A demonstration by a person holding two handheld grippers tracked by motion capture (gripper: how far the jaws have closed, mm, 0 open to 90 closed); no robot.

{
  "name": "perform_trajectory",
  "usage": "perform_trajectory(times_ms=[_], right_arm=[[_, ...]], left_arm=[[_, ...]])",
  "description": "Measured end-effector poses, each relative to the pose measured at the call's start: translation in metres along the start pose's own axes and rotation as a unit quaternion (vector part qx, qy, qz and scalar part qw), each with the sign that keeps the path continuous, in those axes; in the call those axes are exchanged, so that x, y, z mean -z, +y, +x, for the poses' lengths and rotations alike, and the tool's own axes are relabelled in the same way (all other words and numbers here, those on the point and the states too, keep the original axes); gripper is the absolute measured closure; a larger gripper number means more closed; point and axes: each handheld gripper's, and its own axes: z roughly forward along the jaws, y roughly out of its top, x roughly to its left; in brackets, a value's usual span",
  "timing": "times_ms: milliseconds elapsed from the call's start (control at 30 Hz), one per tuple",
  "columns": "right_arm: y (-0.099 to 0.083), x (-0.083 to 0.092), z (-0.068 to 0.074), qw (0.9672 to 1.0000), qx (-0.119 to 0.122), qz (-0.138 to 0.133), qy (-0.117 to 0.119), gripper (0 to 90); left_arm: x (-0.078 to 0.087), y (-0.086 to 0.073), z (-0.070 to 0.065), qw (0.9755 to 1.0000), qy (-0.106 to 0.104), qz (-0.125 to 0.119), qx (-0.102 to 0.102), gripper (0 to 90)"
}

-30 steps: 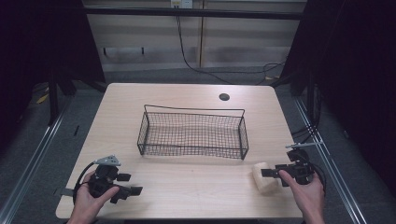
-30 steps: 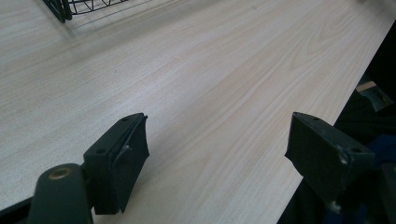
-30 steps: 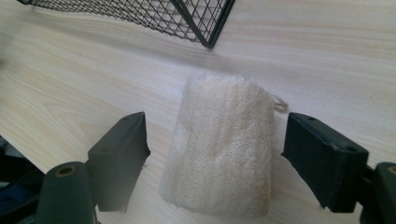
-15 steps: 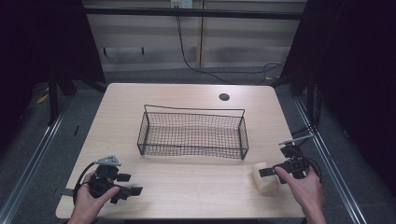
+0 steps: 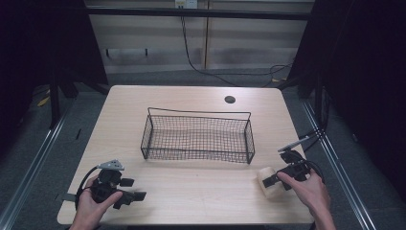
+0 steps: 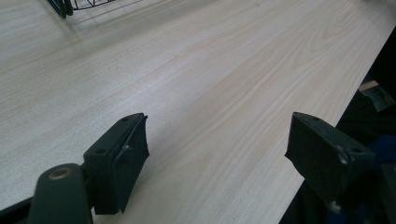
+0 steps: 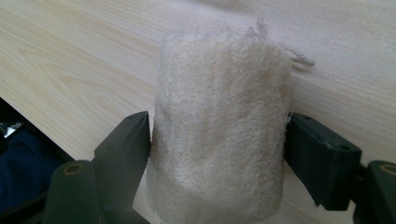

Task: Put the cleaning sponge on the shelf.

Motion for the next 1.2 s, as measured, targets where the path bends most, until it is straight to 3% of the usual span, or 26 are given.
perform_trajectory(times_ms=[533,1200], right_arm=[[0.006,-0.005,0.010,0.9991,0.004,0.041,-0.011,25.9],[0.009,0.013,0.026,0.9988,0.001,0.043,-0.024,26.0]], left_arm=[[0.000,0.000,0.000,1.0000,-0.002,0.001,0.001,20.3],[0.001,0.000,0.000,1.0000,-0.003,0.001,0.000,20.3]])
